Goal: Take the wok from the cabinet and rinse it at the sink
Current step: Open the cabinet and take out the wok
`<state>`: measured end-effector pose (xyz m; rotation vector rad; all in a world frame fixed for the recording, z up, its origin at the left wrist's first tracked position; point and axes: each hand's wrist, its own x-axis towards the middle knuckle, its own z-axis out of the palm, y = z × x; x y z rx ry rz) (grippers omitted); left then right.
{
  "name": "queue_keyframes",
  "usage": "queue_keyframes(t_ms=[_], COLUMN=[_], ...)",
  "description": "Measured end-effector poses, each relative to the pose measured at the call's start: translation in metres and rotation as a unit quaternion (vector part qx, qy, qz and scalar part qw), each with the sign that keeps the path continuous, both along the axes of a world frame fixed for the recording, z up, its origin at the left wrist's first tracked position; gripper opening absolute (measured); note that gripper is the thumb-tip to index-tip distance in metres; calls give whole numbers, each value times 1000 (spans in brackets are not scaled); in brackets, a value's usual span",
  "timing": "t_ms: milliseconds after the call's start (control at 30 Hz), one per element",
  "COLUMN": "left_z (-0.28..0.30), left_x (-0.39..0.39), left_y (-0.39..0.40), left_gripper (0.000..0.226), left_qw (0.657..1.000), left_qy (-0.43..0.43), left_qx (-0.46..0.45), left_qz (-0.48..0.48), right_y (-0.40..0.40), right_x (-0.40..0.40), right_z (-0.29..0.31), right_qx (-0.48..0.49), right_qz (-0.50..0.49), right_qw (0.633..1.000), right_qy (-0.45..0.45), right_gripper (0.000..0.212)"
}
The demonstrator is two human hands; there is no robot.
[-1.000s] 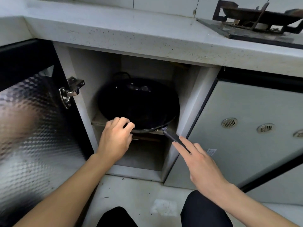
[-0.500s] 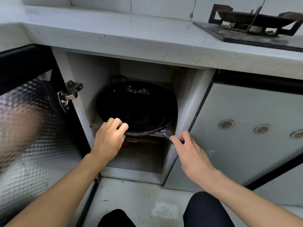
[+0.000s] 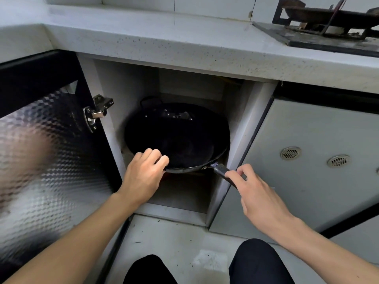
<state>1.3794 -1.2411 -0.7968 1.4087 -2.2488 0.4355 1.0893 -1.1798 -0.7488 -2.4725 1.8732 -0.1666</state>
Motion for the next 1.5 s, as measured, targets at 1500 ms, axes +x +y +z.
queue_keyframes(t_ms=[1500], left_z=[321], left_x=[-55], left_y=[241], left_gripper=[45], left_qw=[956], left_qy=[-41], left_qx=[285], left_qz=[61], right_y=[133], right_x=[-53], right_z=[373], right_qx=[259], right_qz=[118], right_qw=[954], right_qy=[91], right_gripper=[66])
